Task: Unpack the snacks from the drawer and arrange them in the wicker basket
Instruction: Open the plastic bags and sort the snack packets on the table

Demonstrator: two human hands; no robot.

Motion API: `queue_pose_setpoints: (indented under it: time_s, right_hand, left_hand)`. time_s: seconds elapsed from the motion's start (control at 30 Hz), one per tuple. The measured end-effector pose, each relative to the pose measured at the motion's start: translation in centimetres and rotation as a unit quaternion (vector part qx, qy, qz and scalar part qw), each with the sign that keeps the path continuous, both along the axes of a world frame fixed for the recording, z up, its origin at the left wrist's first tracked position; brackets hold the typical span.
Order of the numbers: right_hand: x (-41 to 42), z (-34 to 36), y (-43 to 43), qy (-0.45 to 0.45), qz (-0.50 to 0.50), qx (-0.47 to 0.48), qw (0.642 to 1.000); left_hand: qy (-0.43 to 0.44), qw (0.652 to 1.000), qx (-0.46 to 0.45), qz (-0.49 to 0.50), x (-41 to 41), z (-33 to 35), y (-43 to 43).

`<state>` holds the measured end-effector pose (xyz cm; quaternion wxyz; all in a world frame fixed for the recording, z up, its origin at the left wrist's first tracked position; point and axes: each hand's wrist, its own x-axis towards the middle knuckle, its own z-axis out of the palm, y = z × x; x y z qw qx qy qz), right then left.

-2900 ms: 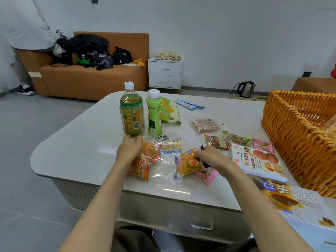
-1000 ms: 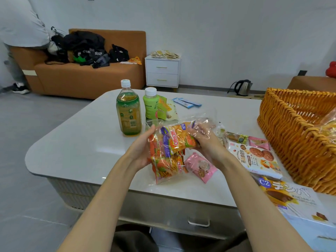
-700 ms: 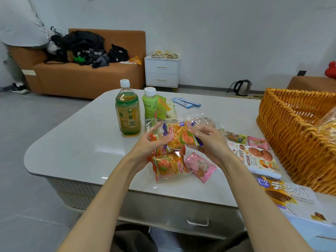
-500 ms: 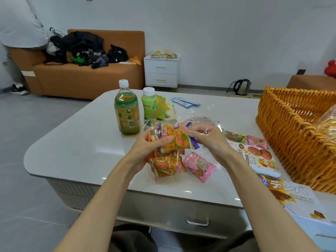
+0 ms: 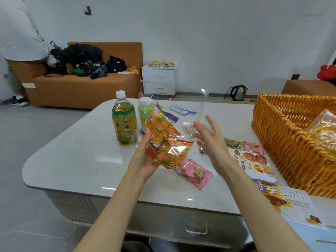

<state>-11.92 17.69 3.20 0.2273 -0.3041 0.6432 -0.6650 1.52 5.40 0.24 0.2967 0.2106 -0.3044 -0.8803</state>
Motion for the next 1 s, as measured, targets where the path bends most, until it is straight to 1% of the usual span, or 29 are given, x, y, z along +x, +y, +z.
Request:
queue_pose_setpoints:
  time_s: [0.03,0.1,0.17,0.2,0.23,0.3,0.33,0.37,0.47,0.5,0.53,0.6,0.67,0.73,0.8,0.87,0.9,0.93,0.97,1.0]
  right_hand:
    - [0.0,0.3,-0.2,0.003,0.017,-0.022,1.000]
    - [0.5,1.4,-0.2,0.003,-0.012,-0.092,0.996]
    - [0.6,2.1,0.0,0.011,-0.042,-0.144,0.989]
    - [0.6,2.3,0.2,0.041,-0.039,-0.148,0.987]
    - [0.9,2.4,0.3,0.077,-0.018,-0.136,0.988]
    - [1.5,2.0,0.4,0.119,0.012,-0.111,0.987]
    - [1.6,1.8,0.5,0.126,0.003,-0.111,0.986]
    - [1.5,1.7,0.4,0.126,-0.010,-0.117,0.985]
    - [1.7,1.8,0.5,0.087,0.000,-0.111,0.990]
    - [1.5,1.7,0.6,0.070,-0.006,-0.116,0.991]
    - [1.3,1.6,0.6,0.050,-0.014,-0.116,0.992]
    - [1.1,1.2,0.6,0.008,0.007,-0.097,0.995]
    - [1.1,0.8,0.4,-0.023,0.033,-0.083,0.996]
    - [1.1,0.3,0.1,-0.052,0.020,-0.080,0.995]
    - [1.3,0.0,0.1,-0.045,0.008,-0.071,0.996]
    - [1.3,0.2,0.4,0.013,-0.016,-0.085,0.996]
    - [1.3,0.6,0.7,0.066,-0.043,-0.097,0.992]
    - [1.3,1.1,1.1,0.138,-0.084,-0.107,0.981]
    - [1.4,1.7,1.4,0.222,-0.121,-0.115,0.961]
    - [1.4,2.3,1.6,0.312,-0.142,-0.120,0.932]
  left_hand:
    - [-0.007,1.000,-0.008,-0.016,0.0,-0.1,0.0]
    - [-0.038,0.997,-0.059,-0.017,0.2,-0.1,-0.1]
    - [-0.071,0.992,-0.093,0.055,0.9,-0.3,-0.8]
    - [-0.076,0.986,-0.116,0.093,1.2,-0.5,-1.4]
    - [-0.083,0.978,-0.163,0.103,1.4,-0.3,-1.7]
    - [-0.094,0.952,-0.284,0.058,1.7,0.3,-1.9]
    - [-0.096,0.940,-0.328,0.022,1.8,0.7,-1.8]
    - [-0.095,0.931,-0.353,-0.007,2.0,1.1,-1.7]
    - [-0.085,0.927,-0.360,-0.060,2.5,1.3,-1.7]
    - [-0.083,0.921,-0.373,-0.075,2.6,1.3,-1.8]
    - [-0.087,0.907,-0.402,-0.092,2.7,1.4,-1.8]
    - [-0.134,0.877,-0.448,-0.107,2.9,1.7,-1.3]
    - [-0.188,0.879,-0.432,-0.071,2.8,1.9,-0.8]
    - [-0.230,0.884,-0.406,-0.014,2.5,2.1,-0.1]
    - [-0.243,0.883,-0.399,0.053,2.2,2.0,0.2]
    - [-0.218,0.890,-0.385,0.112,2.2,2.1,0.3]
    - [-0.210,0.891,-0.382,0.126,2.1,2.1,0.3]
    - [-0.209,0.890,-0.386,0.127,2.2,2.1,0.3]
    - [-0.211,0.887,-0.395,0.114,2.4,2.1,0.5]
    - [-0.214,0.886,-0.402,0.093,2.5,2.1,0.6]
